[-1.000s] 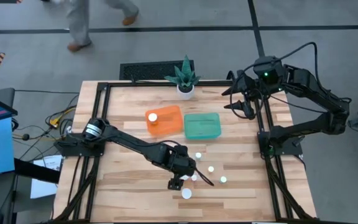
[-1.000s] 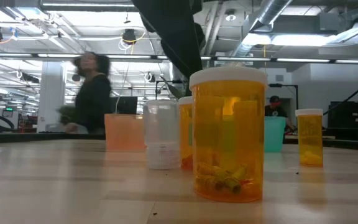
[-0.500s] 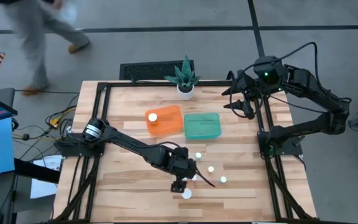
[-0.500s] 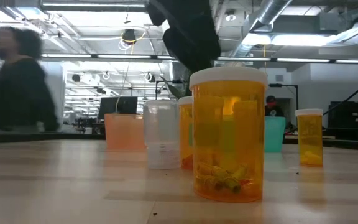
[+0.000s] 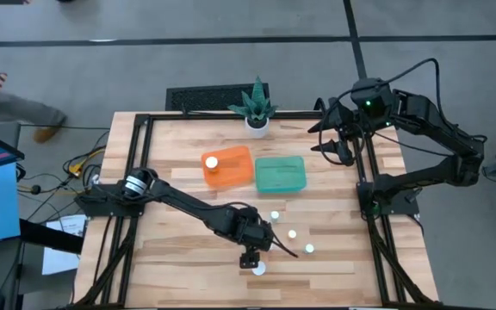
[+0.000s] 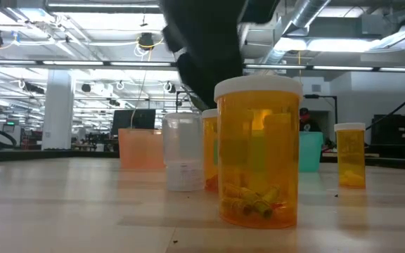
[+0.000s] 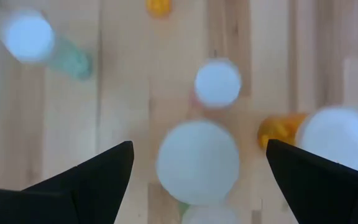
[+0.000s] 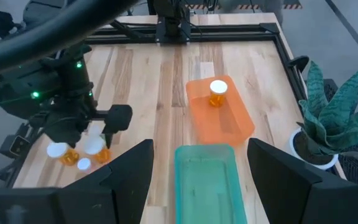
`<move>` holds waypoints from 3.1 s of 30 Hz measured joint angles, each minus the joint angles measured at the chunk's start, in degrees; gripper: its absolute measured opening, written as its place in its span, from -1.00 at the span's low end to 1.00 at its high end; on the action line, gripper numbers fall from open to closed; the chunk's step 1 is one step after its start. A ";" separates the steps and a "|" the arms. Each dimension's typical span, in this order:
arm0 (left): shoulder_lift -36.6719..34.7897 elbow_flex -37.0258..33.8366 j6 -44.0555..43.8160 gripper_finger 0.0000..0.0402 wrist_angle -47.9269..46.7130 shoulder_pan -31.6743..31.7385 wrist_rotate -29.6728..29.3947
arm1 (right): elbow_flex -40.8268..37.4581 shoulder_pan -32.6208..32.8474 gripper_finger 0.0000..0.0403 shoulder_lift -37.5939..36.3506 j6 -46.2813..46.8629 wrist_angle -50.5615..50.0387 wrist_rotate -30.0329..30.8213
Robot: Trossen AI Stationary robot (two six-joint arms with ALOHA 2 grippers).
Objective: Pick and place medicine bottles into bin by pill shape (circle, oval)
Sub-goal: Put the top orange capsule bottle into the orange bin
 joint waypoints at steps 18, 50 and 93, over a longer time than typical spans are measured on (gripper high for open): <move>1.07 -0.02 2.75 0.80 -0.52 0.06 -1.29 | 0.00 0.00 0.34 0.00 -0.11 -0.06 0.00; 3.65 0.61 -0.63 0.01 0.09 0.15 0.28 | 0.02 0.02 0.34 -0.02 0.98 -0.90 -0.04; -9.71 5.31 -8.10 -0.04 -15.67 8.90 -6.43 | 0.02 0.00 0.34 -2.17 -2.09 -5.57 -0.02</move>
